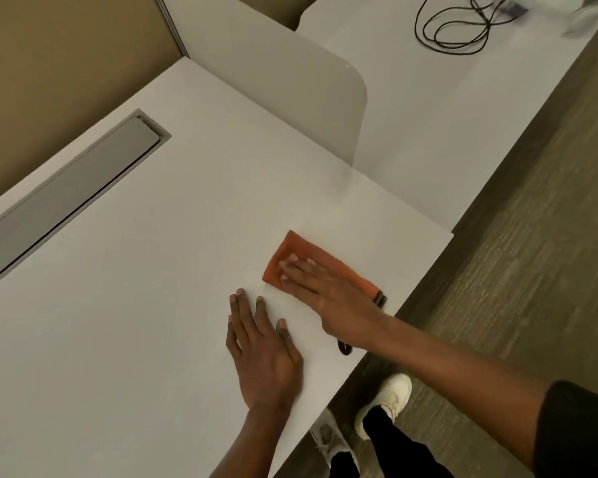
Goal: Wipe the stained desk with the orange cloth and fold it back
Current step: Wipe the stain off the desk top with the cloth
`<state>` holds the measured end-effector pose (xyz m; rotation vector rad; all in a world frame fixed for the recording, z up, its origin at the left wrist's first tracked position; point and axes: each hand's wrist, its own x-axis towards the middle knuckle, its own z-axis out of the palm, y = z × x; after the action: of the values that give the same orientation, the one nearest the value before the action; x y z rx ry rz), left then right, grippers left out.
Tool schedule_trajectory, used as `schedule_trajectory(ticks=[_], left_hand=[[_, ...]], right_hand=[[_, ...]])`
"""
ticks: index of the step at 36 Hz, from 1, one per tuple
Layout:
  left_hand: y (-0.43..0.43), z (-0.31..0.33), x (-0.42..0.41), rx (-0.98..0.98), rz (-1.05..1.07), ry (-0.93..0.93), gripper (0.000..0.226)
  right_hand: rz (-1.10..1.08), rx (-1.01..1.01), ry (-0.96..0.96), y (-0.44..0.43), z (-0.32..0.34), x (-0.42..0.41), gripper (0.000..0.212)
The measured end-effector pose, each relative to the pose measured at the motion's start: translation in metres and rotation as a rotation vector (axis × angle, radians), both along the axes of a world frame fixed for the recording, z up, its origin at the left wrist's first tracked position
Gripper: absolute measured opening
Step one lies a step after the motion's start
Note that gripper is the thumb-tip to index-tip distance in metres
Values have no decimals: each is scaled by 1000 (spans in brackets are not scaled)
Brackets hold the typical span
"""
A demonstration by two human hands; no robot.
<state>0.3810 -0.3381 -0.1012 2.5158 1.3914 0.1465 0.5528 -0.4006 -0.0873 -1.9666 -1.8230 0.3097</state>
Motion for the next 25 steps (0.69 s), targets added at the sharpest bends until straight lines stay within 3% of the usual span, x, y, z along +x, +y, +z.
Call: schedule_trajectory(ticks=[3,7,12,15,21,25], left_hand=[[0,-1,0,11,-11,17,59],[0,1,-1,20,-23,2,57],[-1,2,-2,-3,-24,-5,59],[0,3,-2,-9,-19,-15,60],[-1,-2,-2,-10,2,-53,61],[0,-6,-2,-5,5,-67,61]], right_hand=[[-76,17,-22,-10,2,32,94],[-355,3,-59,4,10,100,82],[-599,-22,62,42,11,131,80],[-561,7,76,47,9,101,82],[-287,20,101,-10,8,-3,88],[-327,2,57,-59,5,-42,92]])
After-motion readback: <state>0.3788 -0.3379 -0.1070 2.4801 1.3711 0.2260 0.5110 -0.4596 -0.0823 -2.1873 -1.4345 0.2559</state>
